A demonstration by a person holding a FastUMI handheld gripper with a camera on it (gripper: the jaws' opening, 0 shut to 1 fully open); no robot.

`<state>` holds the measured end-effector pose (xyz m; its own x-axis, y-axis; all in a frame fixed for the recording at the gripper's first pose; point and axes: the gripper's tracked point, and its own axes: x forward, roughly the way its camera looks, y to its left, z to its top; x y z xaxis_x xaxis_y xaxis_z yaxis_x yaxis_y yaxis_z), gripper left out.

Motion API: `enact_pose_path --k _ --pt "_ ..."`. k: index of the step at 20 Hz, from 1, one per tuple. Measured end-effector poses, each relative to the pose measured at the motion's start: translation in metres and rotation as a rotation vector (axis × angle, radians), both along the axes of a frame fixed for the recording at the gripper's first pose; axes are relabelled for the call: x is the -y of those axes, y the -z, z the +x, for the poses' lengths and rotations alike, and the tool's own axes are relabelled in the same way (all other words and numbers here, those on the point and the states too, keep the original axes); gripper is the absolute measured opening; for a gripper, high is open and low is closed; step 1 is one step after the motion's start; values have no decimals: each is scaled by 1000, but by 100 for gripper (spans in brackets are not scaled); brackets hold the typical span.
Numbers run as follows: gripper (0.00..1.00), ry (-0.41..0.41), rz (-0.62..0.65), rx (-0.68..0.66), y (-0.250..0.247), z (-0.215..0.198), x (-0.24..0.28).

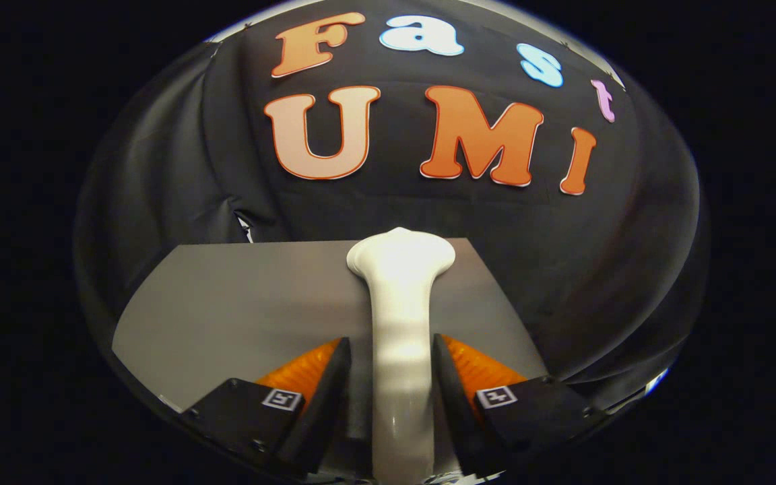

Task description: Iron the clothes twice with a garment steamer, once on the left side and once on the right side.

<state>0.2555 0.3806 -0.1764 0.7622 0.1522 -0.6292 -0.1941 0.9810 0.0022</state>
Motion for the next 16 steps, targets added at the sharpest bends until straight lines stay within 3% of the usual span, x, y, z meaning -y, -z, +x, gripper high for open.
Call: enact_pose_path --k 3,7,10,16 --pt "48 4 32 24 -3 8 5" --pt "43 -32 28 37 -9 0 3" --pt "40 -53 44 128 -32 -18 11" --pt "39 -131 112 299 -102 -91 40"
